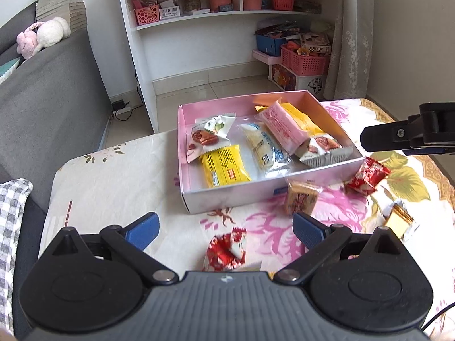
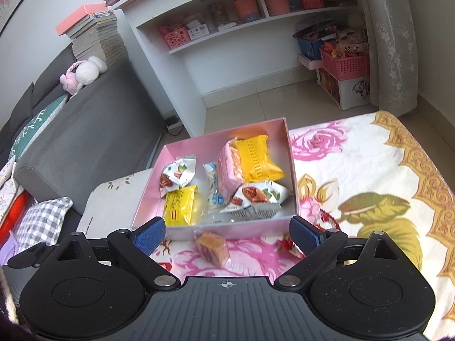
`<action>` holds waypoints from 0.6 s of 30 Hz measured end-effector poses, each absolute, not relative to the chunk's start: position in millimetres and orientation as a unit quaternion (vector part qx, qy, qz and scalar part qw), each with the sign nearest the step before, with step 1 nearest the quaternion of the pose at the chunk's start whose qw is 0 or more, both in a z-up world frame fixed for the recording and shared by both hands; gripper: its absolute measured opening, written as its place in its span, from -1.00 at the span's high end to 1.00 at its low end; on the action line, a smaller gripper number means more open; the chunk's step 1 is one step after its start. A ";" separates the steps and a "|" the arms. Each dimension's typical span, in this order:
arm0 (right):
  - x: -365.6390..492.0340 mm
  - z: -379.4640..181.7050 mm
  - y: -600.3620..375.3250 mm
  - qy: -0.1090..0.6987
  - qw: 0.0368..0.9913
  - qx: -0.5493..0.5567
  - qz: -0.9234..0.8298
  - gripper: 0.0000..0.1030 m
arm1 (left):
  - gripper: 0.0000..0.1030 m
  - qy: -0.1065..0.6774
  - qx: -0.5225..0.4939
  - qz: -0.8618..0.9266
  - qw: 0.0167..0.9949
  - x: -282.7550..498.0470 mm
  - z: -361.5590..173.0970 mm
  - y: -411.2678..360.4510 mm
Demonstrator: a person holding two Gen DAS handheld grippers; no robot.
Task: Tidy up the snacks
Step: 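Open both tools and withdraw them from the box toward the snacks, then grasp the yellow biscuit pack with the left tool while the right grasps the gold bar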
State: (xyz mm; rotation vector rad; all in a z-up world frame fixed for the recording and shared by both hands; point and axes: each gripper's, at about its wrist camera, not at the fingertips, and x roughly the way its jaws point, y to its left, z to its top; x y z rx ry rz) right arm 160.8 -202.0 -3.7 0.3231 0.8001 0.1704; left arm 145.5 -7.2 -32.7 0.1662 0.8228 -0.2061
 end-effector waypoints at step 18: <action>100.8 -29.1 -188.8 0.359 0.930 0.034 0.075 -0.94 | -0.99 0.420 0.068 -0.138 0.895 92.0 -56.9 3.4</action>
